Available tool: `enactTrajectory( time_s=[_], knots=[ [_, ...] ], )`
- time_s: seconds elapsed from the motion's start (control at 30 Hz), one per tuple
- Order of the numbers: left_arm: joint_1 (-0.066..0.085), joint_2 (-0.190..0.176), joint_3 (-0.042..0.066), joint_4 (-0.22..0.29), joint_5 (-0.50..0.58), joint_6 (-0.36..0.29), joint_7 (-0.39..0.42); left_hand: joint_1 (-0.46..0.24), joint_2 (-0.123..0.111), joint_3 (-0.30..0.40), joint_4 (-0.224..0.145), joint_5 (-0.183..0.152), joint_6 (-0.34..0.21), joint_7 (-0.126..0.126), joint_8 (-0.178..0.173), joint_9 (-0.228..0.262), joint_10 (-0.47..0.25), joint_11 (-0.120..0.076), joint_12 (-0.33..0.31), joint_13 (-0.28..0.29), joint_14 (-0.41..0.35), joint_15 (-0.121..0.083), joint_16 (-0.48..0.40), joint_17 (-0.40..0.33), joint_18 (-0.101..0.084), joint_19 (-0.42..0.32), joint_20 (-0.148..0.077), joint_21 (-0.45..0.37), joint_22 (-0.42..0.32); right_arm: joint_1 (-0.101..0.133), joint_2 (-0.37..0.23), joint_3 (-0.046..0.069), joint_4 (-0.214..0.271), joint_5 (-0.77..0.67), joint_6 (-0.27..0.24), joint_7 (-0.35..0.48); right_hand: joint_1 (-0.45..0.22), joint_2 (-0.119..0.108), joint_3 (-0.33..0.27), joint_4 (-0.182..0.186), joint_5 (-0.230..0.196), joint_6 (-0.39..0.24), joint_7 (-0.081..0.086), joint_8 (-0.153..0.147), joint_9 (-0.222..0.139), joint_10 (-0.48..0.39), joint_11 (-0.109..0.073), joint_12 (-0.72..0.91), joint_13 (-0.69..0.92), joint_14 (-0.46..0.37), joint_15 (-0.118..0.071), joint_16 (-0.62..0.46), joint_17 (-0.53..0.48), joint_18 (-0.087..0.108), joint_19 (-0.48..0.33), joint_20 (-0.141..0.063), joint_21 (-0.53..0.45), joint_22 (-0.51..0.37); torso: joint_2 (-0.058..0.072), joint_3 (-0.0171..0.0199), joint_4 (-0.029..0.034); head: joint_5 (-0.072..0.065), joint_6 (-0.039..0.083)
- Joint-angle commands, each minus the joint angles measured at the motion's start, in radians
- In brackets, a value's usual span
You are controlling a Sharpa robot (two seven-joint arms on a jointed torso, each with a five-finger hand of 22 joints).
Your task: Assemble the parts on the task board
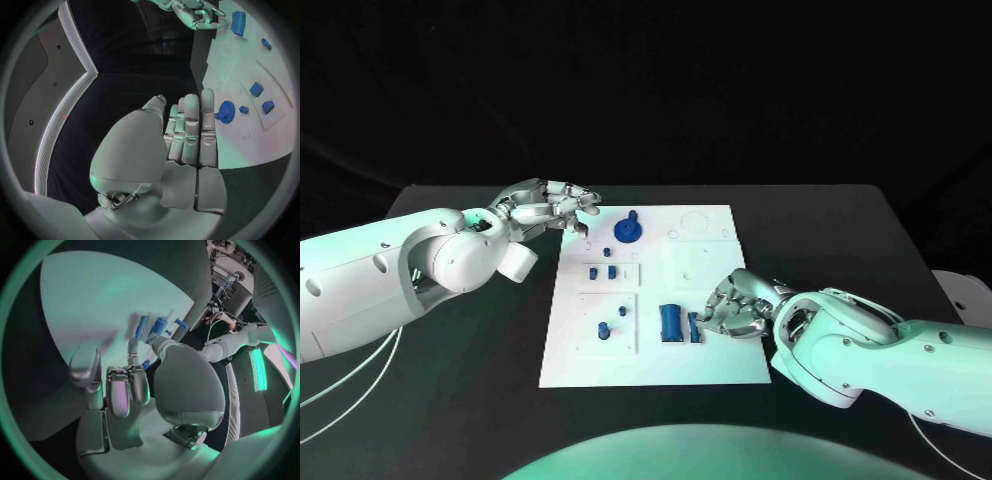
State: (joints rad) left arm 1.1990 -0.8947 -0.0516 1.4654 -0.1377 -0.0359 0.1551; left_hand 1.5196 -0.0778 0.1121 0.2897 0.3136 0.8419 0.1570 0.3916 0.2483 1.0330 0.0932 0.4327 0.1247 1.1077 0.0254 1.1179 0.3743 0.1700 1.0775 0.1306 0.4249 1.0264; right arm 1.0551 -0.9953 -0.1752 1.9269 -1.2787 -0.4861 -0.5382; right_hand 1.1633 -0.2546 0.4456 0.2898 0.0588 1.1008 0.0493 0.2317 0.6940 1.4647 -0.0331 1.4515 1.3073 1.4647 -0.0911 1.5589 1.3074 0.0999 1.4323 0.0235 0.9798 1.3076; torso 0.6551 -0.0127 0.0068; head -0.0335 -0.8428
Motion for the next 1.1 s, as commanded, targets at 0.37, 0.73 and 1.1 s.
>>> enactTrajectory(
  time_s=[0.37,0.73,1.1],
  knots=[
    [-0.023,0.043,-0.001,-0.047,0.117,-0.120,0.209,-0.050,-0.022,0.014,-0.001,-0.002,-0.016,0.013,0.009,-0.005,-0.020,0.019,-0.026,-0.017,-0.123,0.026,-0.132,-0.047,0.003,-0.076,0.019,-0.098,-0.048,0.124,0.080,0.007,-0.324,0.707,-0.122,0.754,0.191,0.017,0.143,-0.147,0.218,-0.149,0.071,-0.060,-0.015,-0.301,0.072,-0.527,-0.234,-0.049,0.062,-0.202,-0.136,0.077,-0.235,0.048,-0.597,-0.051,-0.045,-0.0268,0.0030,-0.024,0.099],
    [-0.037,0.162,0.004,-0.241,0.246,-0.258,0.329,-0.022,-0.039,0.173,-0.005,-0.079,-0.046,0.040,-0.019,-0.023,-0.012,0.062,-0.168,-0.061,-0.235,0.093,-0.532,-0.169,0.001,-0.294,0.094,-0.316,-0.245,0.144,0.273,0.021,-0.745,1.080,0.030,0.969,0.101,0.058,0.263,-0.305,0.181,-0.210,0.167,-0.105,-0.126,-0.577,0.210,-1.178,-0.879,-0.622,0.219,-1.032,-0.817,0.038,-0.635,0.180,-0.907,-0.266,-0.075,-0.0212,0.0167,-0.031,0.183],
    [-0.046,0.186,0.013,-0.258,0.199,-0.260,0.288,-0.662,0.078,-0.112,-0.290,-0.314,-0.842,-0.157,-0.392,-0.248,-1.033,-0.093,-0.433,-0.125,-1.108,-0.025,-1.118,-0.374,-0.170,-1.077,-0.131,-0.425,-1.026,0.132,0.301,0.034,-0.784,1.036,-0.033,0.920,-0.447,0.255,-0.446,-0.290,-0.059,-1.101,-0.049,-0.232,-0.694,-1.465,0.033,-1.451,-1.307,-1.465,0.091,-1.559,-1.307,-0.100,-1.432,-0.023,-0.980,-1.308,-0.084,-0.0108,0.0103,-0.010,0.203]
  ],
)
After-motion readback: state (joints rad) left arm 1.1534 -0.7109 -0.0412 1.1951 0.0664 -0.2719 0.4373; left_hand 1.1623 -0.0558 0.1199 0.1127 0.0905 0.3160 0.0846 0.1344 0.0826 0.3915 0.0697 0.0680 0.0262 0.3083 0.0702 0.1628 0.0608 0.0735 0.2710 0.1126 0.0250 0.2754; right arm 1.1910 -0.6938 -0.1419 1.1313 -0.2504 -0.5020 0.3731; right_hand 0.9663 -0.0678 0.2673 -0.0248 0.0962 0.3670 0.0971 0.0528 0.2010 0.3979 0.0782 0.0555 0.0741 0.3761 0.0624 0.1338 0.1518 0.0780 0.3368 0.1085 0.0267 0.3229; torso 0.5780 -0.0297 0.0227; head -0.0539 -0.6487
